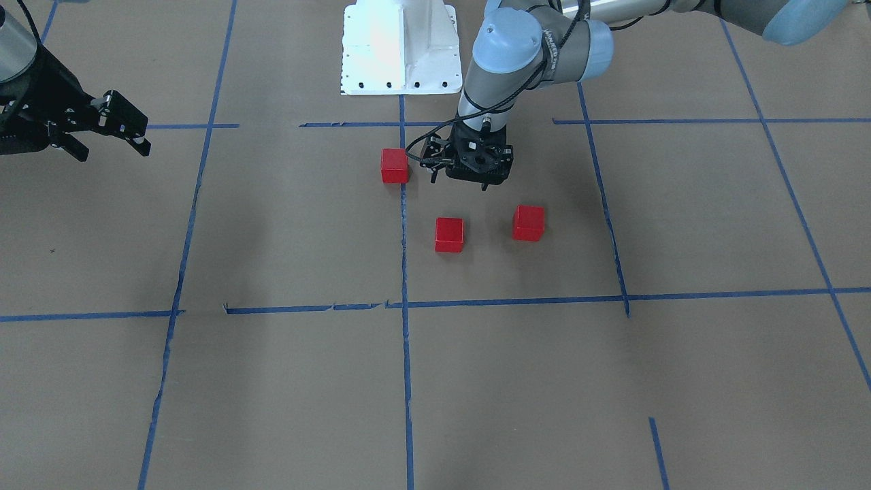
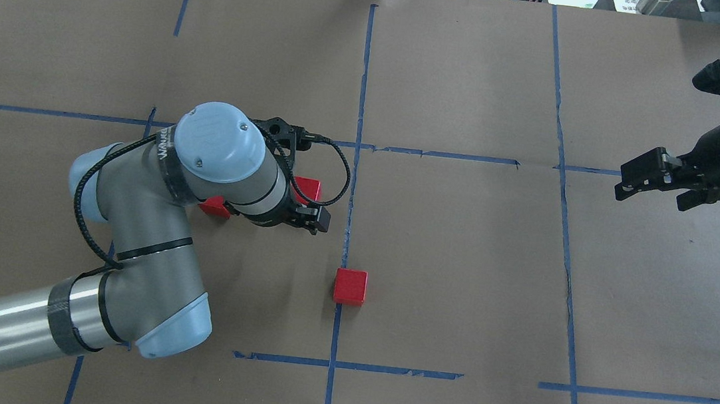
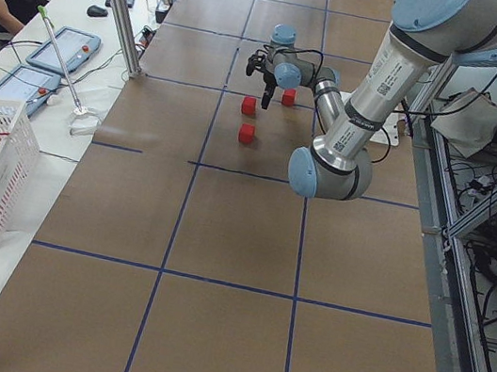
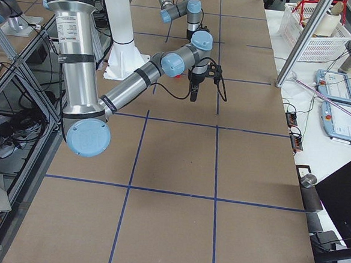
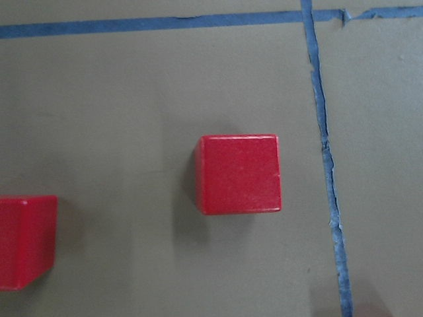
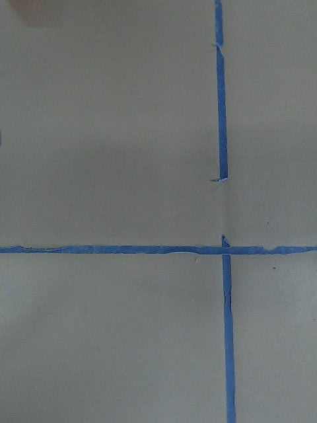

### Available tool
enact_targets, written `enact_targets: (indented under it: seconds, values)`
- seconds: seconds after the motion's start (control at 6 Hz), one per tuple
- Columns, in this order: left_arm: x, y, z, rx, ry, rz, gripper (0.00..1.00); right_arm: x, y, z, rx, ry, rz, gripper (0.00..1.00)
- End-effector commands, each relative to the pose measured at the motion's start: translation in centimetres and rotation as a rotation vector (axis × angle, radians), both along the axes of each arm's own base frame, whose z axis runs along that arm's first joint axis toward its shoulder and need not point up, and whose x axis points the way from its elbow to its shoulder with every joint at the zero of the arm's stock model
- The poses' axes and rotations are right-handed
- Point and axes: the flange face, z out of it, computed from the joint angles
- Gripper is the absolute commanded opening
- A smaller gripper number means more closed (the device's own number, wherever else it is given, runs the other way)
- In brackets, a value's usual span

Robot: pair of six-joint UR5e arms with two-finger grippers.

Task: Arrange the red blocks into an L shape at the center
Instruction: 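Grasp the red cube nearest the center with the left gripper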

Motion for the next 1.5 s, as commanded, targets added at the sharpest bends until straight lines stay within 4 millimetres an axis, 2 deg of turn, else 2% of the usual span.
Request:
enact_targets:
  seconds: [0.0, 0.17, 0.5, 1.0, 1.33]
  values:
    - [4.2, -2.2, -0.6, -0.061, -0.049, -0.034, 1.00, -0.1, 0.1, 0.0, 0.000, -0.001, -0.002, 1.00]
    - [4.9, -2.7, -0.7, -0.067, -0.061, -0.051, 1.00, -0.1, 0.1, -0.1, 0.004, -0.002, -0.001, 1.00]
    - [5.3, -3.7, 0.4, -0.028, -0.100, -0.099, 1.00, -0.1, 0.0, -0.3, 0.005, -0.003, 0.000, 1.00]
    - [5.3, -4.0, 1.1, -0.025, -0.112, -0.108, 1.00, 0.0, 0.2, -0.5, 0.004, -0.006, 0.003, 1.00]
    - [5.2, -4.3, 1.2, 0.004, -0.123, -0.135, 0.97, 0.1, 0.2, -0.6, 0.002, -0.009, 0.007, 1.00]
